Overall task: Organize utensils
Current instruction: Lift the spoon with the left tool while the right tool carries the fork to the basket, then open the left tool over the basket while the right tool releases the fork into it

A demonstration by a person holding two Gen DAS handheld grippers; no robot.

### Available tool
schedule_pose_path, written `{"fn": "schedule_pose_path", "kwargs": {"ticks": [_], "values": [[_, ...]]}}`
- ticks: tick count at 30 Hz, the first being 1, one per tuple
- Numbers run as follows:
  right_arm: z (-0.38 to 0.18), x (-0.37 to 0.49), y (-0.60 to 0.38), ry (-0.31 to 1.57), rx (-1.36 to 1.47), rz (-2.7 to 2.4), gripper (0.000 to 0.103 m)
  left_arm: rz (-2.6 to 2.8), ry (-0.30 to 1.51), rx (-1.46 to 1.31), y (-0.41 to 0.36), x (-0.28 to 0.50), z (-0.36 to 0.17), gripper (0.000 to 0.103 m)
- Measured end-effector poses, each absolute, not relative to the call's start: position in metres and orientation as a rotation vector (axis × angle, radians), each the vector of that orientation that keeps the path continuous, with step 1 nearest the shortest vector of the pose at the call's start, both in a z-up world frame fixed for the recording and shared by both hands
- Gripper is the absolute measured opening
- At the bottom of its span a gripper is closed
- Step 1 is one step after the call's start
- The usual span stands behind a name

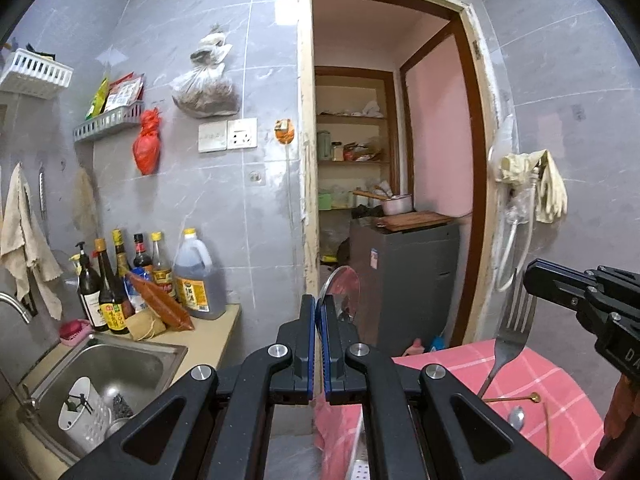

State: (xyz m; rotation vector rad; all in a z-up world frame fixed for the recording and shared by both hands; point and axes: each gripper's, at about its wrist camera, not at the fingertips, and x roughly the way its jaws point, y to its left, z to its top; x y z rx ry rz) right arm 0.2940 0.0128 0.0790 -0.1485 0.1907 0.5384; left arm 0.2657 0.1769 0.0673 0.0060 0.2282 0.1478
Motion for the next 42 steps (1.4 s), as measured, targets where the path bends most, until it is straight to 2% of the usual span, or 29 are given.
{"fn": "schedule_pose_path", "kwargs": {"ticks": [11,25,42], "values": [[0.040,0.315,0.029,0.259,-0.156,0.493,0.002,0.179,0.265,0.055,0.174,0.279,0.027,0.003],[0.019,0.320,0.027,0.333,-0.111,0.534,0.002,0.122,0.356,0.051,0.167,0.280,0.002,0.004],[0.013,0.311,0.012,0.361,-0.064,0.539,0.003,-0.028,0.436,-0.184,0.181,0.269,-0.017,0.010]]}}
